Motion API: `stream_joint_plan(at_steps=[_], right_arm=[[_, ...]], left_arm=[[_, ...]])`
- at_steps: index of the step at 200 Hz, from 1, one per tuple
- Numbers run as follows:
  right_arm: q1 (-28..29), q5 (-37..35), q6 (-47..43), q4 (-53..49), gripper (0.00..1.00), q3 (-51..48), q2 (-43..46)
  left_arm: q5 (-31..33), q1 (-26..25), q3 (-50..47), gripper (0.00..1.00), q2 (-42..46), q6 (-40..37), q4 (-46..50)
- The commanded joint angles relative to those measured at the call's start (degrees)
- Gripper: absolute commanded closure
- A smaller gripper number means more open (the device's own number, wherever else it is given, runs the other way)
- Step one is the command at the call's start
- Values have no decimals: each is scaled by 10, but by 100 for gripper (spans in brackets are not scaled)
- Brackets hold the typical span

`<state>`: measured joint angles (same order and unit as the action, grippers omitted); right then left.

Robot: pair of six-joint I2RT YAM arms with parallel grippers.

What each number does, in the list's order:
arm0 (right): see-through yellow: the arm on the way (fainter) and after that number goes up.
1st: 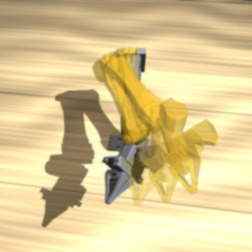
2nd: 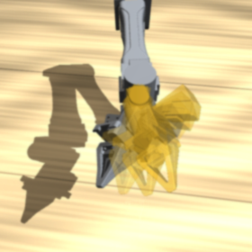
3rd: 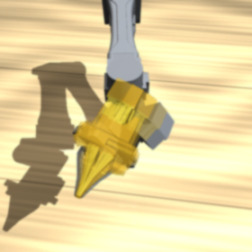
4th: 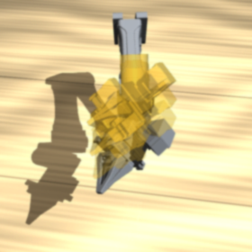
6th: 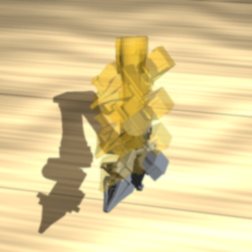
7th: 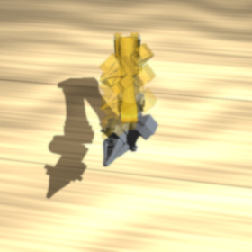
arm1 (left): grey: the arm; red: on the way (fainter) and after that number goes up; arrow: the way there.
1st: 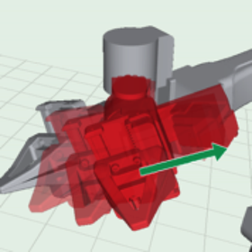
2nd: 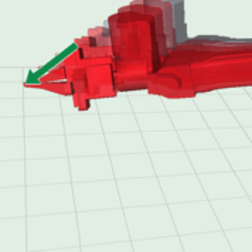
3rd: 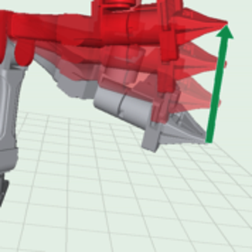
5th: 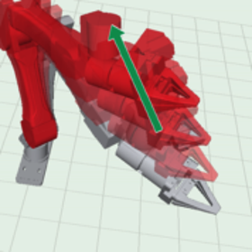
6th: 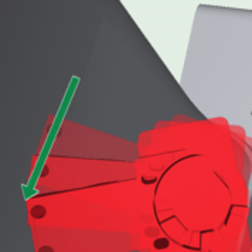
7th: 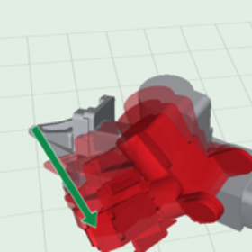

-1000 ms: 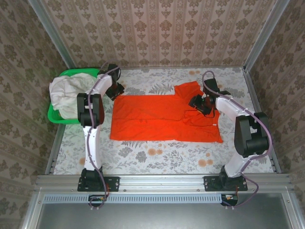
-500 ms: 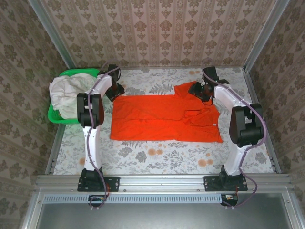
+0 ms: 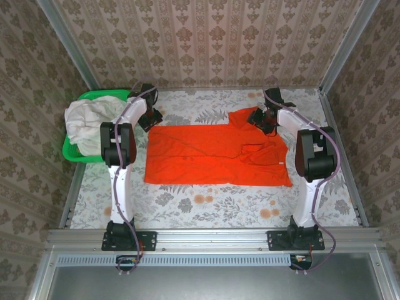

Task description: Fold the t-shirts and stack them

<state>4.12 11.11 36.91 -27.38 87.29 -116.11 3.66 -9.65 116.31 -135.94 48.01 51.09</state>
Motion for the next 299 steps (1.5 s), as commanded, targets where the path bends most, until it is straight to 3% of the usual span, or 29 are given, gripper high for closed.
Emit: stream_joint_plan(at_steps=[1, 47, 107, 144, 196, 218, 233, 244, 299], right_arm=[[-4, -7, 11, -8, 46, 13, -5], [-5, 1, 10, -13, 46, 21, -23], [-9, 11, 6, -16, 46, 35, -41], [-14, 17, 3, -16, 46, 30, -39], [-27, 3, -16, -15, 46, 60, -53], [-34, -30, -55, -30, 46, 105, -80], [-38, -43, -87, -59, 46, 138, -101], [-39, -51, -109, -68, 48, 162, -117], [-40, -63, -223, -148, 56, 281, -201]], left_arm=[[-9, 4, 17, 51, -7, 7, 19], [25, 1, 17, 51, 12, 9, 20], [4, 4, 26, 57, -27, 21, 23], [5, 3, 29, 66, -32, 24, 27], [1, -1, 29, 87, -28, 30, 35], [-1, -3, 29, 88, -26, 31, 38], [1, -5, 26, 77, -23, 31, 40], [2, -5, 24, 74, -19, 30, 39], [-5, -3, 27, 84, -21, 36, 38]])
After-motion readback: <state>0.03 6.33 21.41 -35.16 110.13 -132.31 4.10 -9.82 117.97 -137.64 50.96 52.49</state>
